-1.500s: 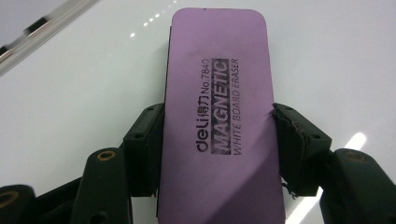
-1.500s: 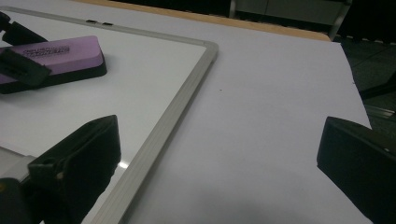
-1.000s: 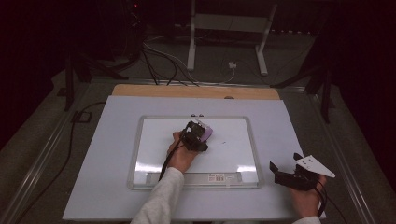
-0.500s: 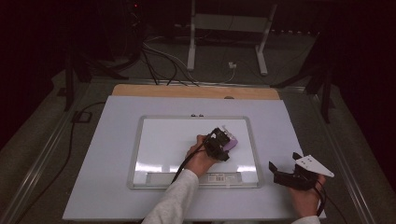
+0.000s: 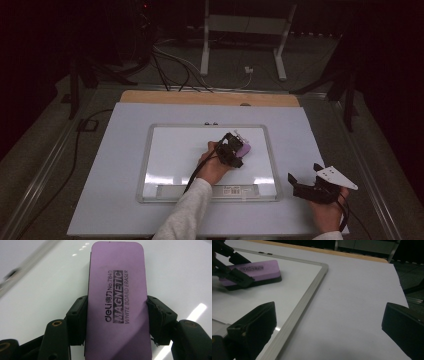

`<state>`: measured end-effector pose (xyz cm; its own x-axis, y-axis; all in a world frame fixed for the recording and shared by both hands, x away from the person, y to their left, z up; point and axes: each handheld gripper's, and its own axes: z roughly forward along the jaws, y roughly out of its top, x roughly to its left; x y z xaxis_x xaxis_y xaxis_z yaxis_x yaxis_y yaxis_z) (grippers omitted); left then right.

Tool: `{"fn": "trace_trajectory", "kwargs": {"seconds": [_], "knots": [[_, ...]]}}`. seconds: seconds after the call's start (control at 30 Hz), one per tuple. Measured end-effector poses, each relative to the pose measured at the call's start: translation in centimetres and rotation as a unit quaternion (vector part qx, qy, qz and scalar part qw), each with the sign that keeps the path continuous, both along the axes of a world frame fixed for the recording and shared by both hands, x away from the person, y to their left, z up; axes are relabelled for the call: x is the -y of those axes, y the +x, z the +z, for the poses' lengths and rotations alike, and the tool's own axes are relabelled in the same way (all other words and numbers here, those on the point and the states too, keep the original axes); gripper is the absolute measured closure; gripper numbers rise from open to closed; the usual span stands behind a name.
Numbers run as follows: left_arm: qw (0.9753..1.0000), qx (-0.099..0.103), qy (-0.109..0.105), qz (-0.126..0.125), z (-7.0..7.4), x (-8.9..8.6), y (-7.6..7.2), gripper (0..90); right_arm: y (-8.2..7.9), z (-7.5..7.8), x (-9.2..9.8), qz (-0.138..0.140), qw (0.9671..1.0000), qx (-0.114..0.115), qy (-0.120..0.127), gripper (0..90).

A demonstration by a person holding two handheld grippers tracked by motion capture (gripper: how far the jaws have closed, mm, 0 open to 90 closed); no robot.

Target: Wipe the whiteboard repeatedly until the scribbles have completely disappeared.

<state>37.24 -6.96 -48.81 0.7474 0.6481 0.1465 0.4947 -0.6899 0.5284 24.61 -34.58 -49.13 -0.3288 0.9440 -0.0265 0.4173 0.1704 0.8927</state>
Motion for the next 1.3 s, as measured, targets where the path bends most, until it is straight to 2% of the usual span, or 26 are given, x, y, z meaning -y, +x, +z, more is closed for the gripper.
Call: {"fn": "trace_trajectory", "kwargs": {"seconds": [0.03, 0.1, 0.2, 0.23, 0.3, 0.33, 0.4, 0.47, 0.5, 0.6, 0.73, 0.8, 1.03, 1.1, 1.27, 1.3], "knots": [[1.0, -0.005, -0.003, 0.006, 0.0, -0.2, 0.2, 41.9, 0.0, 0.0, 0.1, 0.0, 1.0, 0.0, 0.001, 0.0], [0.9994, 0.009, 0.01, 0.033, 0.0, -0.6, 0.6, 41.9, -0.1, 0.0, 0.2, -0.002, 1.0, 0.001, 0.002, 0.0], [0.9972, 0.014, 0.021, 0.071, 0.0, -1.7, 1.5, 42.0, -0.2, 0.0, 0.4, -0.006, 1.0, 0.002, 0.005, 0.0], [0.997, 0.009, 0.017, 0.075, 0.0, -1.8, 1.6, 42.0, -0.2, 0.0, 0.4, -0.006, 1.0, 0.001, 0.005, 0.0], [0.9969, 0.015, 0.024, 0.074, 0.0, -1.6, 1.4, 41.9, -0.2, 0.0, 0.5, -0.006, 1.0, 0.001, 0.004, 0.0], [0.9977, 0.015, 0.021, 0.064, 0.0, -1.4, 1.2, 41.9, -0.1, 0.0, 0.5, -0.006, 1.0, 0.001, 0.004, 0.0], [0.9997, 0.005, 0.002, 0.024, -0.1, -0.6, 0.5, 41.9, -0.1, 0.0, 0.4, -0.005, 1.0, 0.0, 0.002, 0.0], [0.9998, -0.008, -0.008, -0.015, 0.0, 0.1, -0.2, 41.9, -0.1, 0.0, 0.2, -0.003, 1.0, -0.001, 0.001, 0.0], [0.9998, -0.004, 0.002, -0.018, 0.1, 0.4, -0.4, 41.9, -0.1, 0.0, 0.2, -0.002, 1.0, 0.0, 0.001, 0.0], [0.9999, -0.015, -0.007, 0.004, 0.0, 0.0, -0.1, 41.9, -0.1, 0.0, 0.2, -0.002, 1.0, 0.001, 0.001, 0.0], [0.9988, -0.011, -0.001, 0.048, 0.0, -1.9, 0.5, 41.9, -0.2, 0.0, 0.4, -0.005, 1.0, 0.002, 0.005, 0.0], [0.9974, -0.013, -0.01, 0.07, 0.0, -3.1, 0.6, 41.9, -0.2, 0.0, 0.5, -0.006, 1.0, 0.001, 0.005, 0.0], [0.9932, 0.002, -0.002, 0.116, -0.1, -8.0, -0.8, 41.9, -0.1, 0.0, 0.3, -0.004, 1.0, -0.001, 0.003, 0.0], [0.9905, 0.001, -0.008, 0.137, -0.1, -9.8, -1.3, 41.9, -0.1, -0.1, 0.3, -0.004, 1.0, -0.002, 0.003, 0.0], [0.9815, 0.0, -0.027, 0.19, -0.3, -13.7, -3.0, 41.8, -0.1, -0.1, 0.1, -0.002, 1.0, -0.003, 0.001, 0.0], [0.9798, -0.001, -0.025, 0.199, -0.3, -14.3, -3.3, 41.8, -0.1, -0.1, 0.0, -0.002, 1.0, -0.003, 0.001, 0.0]]}}
